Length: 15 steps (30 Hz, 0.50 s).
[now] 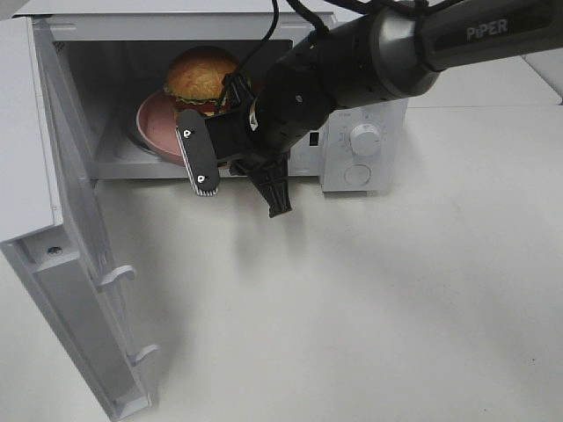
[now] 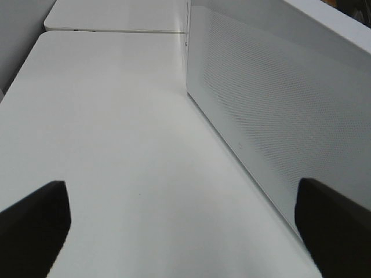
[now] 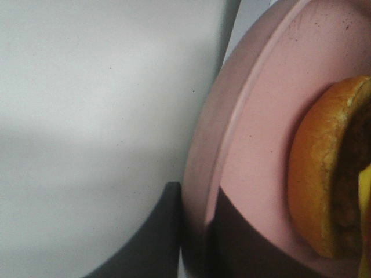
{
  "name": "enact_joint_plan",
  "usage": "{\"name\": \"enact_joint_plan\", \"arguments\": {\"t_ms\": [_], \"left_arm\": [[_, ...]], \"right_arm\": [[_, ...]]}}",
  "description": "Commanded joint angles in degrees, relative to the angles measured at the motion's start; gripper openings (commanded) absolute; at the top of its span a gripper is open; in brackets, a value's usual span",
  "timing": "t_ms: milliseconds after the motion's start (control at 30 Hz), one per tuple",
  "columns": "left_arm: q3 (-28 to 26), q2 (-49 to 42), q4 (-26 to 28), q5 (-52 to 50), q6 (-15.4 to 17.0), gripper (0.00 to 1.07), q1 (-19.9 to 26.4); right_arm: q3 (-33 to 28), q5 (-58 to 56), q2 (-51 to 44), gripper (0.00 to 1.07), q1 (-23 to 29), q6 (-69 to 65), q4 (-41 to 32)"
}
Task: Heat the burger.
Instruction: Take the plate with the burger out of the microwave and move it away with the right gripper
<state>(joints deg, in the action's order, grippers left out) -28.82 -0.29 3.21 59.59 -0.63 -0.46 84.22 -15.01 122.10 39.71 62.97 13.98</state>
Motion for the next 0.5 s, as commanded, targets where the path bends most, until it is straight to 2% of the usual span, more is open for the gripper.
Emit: {"name": "enact_joint_plan", "arguments": {"t_ms": [33, 200, 267, 367, 433, 500], "left_arm": [[0.2, -1.1, 0.4, -0.3, -0.1, 0.98, 0.2], [0.2, -1.1, 0.4, -0.3, -0.1, 0.98, 0.2], [0.2, -1.1, 0.4, -0.3, -0.1, 0.98, 0.2], [0.2, -1.1, 0.4, -0.3, -0.1, 0.98, 0.2], [0.2, -1.1, 0.4, -0.3, -0.1, 0.98, 0.2], [0.2, -1.1, 0.4, -0.3, -0.1, 0.98, 0.2]], "right_arm": [[-5.7, 6.8, -5.2, 0.0, -0.3, -0.3, 2.1], [-11.2, 11.1, -8.5, 0.0, -0.3, 0.1, 2.5], [-15.8, 13.9, -11.3, 0.0, -0.3, 0.5, 2.6], [-16.8, 14.1, -12.0, 0.0, -0.3, 0.5, 2.6], [-20.7, 15.0, -14.3, 0.0, -0.3, 0.7, 2.6], [-21.8, 15.5, -14.9, 0.0, -0.3, 0.7, 2.6]]}}
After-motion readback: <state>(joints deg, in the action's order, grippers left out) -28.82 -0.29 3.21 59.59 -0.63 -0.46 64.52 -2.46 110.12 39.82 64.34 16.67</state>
